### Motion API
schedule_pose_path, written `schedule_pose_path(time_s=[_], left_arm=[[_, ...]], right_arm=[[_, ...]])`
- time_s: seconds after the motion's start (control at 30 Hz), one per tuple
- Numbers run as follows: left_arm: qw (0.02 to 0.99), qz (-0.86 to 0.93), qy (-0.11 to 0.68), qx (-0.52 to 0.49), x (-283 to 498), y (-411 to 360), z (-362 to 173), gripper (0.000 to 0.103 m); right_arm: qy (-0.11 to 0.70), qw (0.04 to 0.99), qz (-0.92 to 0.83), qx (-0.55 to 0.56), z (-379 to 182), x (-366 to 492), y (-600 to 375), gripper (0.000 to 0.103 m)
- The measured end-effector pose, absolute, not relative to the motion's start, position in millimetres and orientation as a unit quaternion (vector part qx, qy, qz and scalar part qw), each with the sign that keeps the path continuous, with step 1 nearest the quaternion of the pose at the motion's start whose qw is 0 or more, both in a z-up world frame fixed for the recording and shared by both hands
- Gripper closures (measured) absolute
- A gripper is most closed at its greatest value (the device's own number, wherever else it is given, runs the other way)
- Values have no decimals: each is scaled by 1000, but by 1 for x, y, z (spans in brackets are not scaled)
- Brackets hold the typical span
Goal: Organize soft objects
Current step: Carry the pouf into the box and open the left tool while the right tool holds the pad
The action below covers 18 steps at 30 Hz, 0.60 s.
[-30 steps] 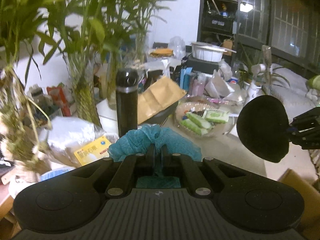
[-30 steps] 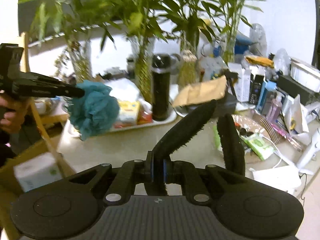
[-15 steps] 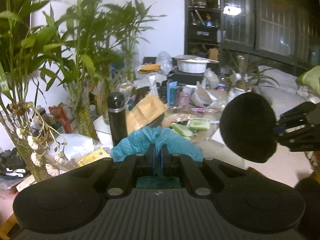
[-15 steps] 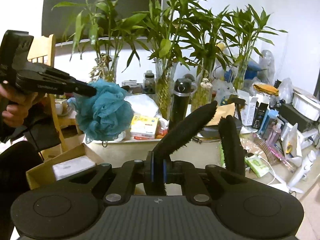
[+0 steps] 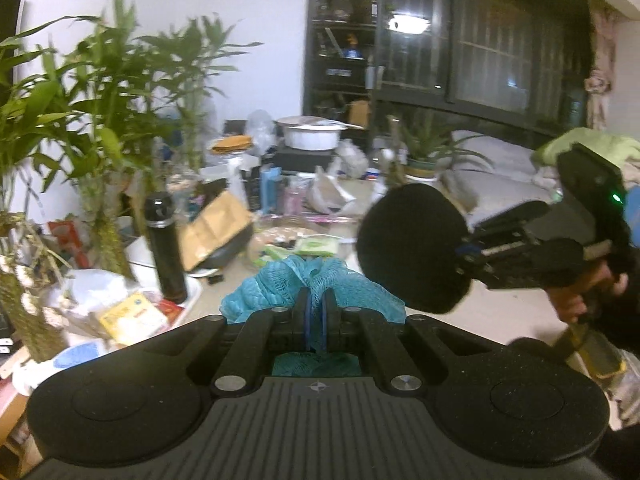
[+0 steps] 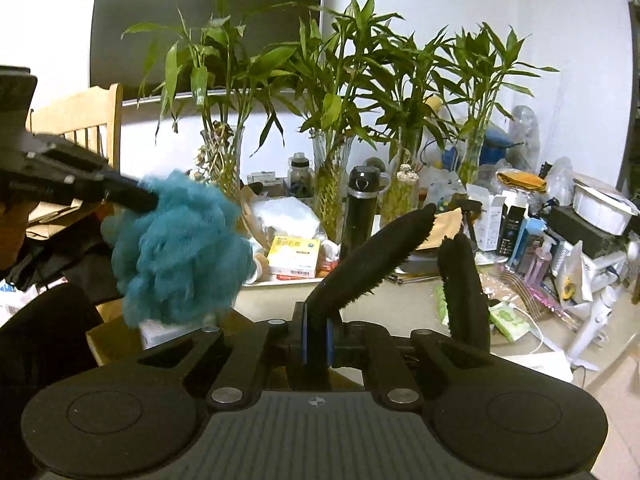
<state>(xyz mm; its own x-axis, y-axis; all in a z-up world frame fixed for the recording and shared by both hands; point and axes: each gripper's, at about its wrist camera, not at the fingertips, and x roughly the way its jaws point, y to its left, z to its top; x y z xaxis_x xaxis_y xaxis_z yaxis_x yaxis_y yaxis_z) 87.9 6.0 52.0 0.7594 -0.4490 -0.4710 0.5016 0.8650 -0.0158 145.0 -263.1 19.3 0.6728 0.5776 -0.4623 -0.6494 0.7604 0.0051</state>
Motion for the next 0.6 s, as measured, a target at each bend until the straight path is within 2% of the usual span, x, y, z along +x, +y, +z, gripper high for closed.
schedule_pose_path(time_s=[0.13,0.2,0.23,0.33,0.37,0.6], left_arm=[[929,-279,236,50,75,-3,40,90],[924,-289,245,52,74,-7,29,71],[919,-292,258,54,76,-8,25,56],[917,-293,268,42,73,-2,18,38],[921,-288,260,37,70,1,19,36],[932,-242,268,17,57,24,14,36]], right_arm=[[218,913,337,-77,24,135,-268,92],[218,913,337,-79,25,131,-269,92],[217,913,337,-79,24,128,-269,92],[218,912,339,-80,24,122,-270,92],[217,912,339,-81,24,119,-270,92],[222,909,347,-66,23,105,-272,92]])
